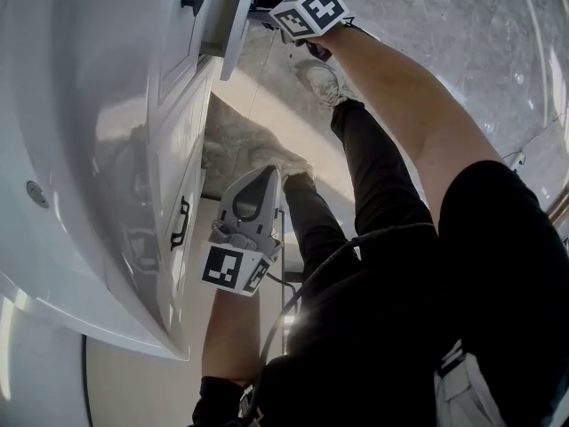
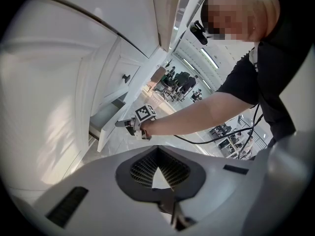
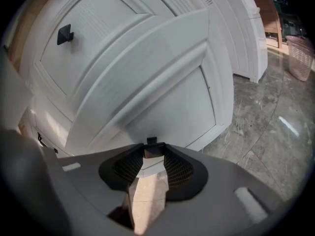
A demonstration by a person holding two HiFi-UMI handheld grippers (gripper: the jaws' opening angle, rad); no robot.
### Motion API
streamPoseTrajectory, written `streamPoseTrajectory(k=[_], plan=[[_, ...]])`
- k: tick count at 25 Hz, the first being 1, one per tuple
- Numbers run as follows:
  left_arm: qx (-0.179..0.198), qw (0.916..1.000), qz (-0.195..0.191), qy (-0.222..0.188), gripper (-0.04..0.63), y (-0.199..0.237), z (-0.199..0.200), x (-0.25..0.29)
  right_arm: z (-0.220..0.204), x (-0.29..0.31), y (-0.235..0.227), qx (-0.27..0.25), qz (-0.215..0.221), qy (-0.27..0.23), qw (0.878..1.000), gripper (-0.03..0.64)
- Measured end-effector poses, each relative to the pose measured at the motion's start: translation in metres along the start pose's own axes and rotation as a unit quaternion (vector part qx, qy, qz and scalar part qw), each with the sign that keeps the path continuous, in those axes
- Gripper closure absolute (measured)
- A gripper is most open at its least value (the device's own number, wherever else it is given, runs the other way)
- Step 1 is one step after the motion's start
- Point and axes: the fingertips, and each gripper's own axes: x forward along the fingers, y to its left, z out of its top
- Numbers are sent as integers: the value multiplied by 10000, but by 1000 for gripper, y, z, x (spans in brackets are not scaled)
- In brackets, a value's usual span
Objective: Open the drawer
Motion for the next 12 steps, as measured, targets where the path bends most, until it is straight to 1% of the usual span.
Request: streamPoseTrajectory(k=[12], plan=[[38, 10000, -23, 1, 604, -5, 0, -7, -18, -21, -7, -165, -77, 244, 9995, 488]])
